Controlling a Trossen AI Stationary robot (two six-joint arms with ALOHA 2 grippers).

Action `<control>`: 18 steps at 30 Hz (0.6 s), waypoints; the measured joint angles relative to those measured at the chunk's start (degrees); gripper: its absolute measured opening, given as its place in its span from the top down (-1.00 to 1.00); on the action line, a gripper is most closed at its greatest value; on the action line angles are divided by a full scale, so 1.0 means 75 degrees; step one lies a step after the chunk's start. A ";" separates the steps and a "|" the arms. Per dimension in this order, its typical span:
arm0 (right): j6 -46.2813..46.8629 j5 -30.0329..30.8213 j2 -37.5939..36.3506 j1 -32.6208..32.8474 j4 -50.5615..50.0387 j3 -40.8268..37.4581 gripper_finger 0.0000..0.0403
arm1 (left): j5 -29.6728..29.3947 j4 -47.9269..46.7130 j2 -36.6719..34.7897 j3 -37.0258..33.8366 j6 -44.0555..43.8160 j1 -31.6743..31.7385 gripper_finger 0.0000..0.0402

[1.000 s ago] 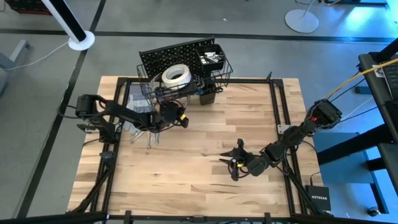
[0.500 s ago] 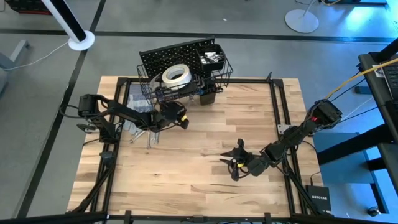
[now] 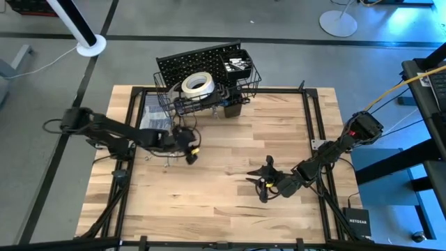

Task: Hang tools onto peg board
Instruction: Hang the wrench on the pegboard

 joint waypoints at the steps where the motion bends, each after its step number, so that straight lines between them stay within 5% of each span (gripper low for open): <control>1: -0.0002 -0.0004 0.0000 0.0000 0.0008 0.0003 0.47 | 0.0008 -0.0427 -0.0239 0.0000 -0.0204 -0.0160 0.23; 8: 0.0000 -0.0005 0.0000 0.0000 0.0001 0.0006 0.47 | 0.0018 -0.3448 -0.1389 0.0001 -0.3061 -0.1215 0.28; 18: -0.0026 0.0009 0.0000 0.0000 -0.0036 0.0006 0.47 | 0.0317 -0.6288 -0.1183 -0.0019 -0.7170 -0.1706 0.29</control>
